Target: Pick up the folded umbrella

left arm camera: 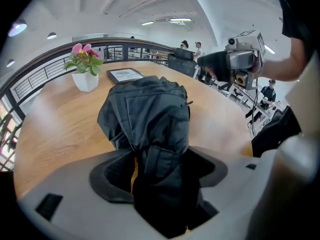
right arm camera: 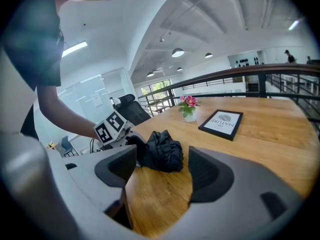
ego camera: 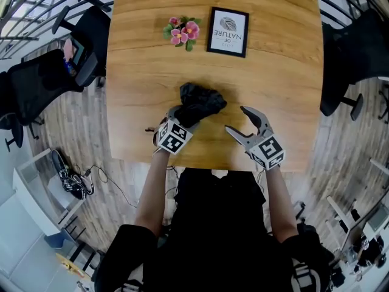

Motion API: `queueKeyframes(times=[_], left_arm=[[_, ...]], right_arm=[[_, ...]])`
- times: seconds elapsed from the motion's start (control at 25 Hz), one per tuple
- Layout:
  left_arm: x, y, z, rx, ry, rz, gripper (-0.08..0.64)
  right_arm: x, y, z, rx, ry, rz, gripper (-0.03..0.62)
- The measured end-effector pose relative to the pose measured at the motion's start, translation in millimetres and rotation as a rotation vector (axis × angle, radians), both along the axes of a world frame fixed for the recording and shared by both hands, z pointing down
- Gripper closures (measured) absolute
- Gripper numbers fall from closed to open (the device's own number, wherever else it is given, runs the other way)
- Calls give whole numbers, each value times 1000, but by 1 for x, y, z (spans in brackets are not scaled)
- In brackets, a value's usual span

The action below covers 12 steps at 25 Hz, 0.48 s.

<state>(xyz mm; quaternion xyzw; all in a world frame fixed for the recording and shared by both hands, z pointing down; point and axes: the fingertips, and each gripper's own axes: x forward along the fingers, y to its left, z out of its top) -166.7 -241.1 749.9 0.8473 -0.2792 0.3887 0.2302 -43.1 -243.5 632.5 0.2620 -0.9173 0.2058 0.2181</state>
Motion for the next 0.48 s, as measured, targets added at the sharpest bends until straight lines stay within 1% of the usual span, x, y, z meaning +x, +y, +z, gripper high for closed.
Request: queueKeyframes(times=[0.16, 0.28, 0.48], left_arm=[[0, 1, 3, -9, -26, 2, 233], [1, 2, 5, -18, -29, 9, 235], [1, 2, 4, -21, -35, 11, 273]], right_arm=[[4, 4, -2, 1, 1, 4, 268], [8, 7, -5, 9, -1, 4, 268], [16, 8, -11, 30, 1, 14, 270]])
